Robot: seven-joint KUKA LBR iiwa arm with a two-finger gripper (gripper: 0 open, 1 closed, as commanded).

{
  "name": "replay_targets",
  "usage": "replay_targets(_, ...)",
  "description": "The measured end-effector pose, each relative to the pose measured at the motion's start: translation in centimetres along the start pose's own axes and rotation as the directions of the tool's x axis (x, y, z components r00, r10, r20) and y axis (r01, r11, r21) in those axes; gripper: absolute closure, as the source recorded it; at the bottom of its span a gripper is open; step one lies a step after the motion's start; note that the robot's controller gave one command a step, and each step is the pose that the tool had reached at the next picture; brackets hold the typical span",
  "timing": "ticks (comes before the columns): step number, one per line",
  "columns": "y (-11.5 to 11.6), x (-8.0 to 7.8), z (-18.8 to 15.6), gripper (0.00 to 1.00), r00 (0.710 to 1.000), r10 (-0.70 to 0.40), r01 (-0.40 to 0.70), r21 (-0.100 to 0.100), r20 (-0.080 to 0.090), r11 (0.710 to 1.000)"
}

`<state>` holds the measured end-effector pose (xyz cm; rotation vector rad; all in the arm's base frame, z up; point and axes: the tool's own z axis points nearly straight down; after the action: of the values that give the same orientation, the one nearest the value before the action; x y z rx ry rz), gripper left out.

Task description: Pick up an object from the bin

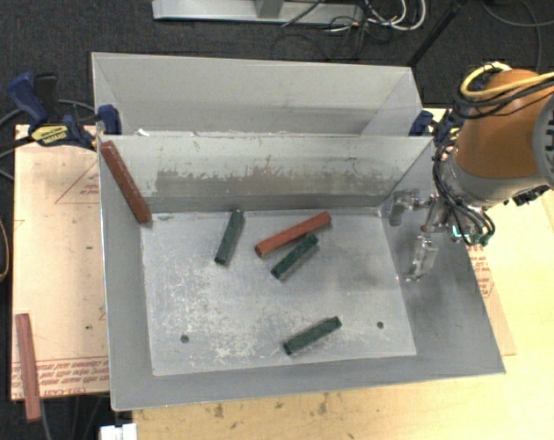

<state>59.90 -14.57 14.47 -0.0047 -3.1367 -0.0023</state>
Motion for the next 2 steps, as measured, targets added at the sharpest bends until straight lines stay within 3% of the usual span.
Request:
replay_targets(1, 9.2, 5.7, 7.7, 0.00, 0.926, -0.379, 0.379, -0.001, 0.003, 0.926)
replay_targets(2, 13.5, 8.8, 7.6, 0.00, 0.930, -0.366, 0.366, -0.002, 0.003, 0.930)
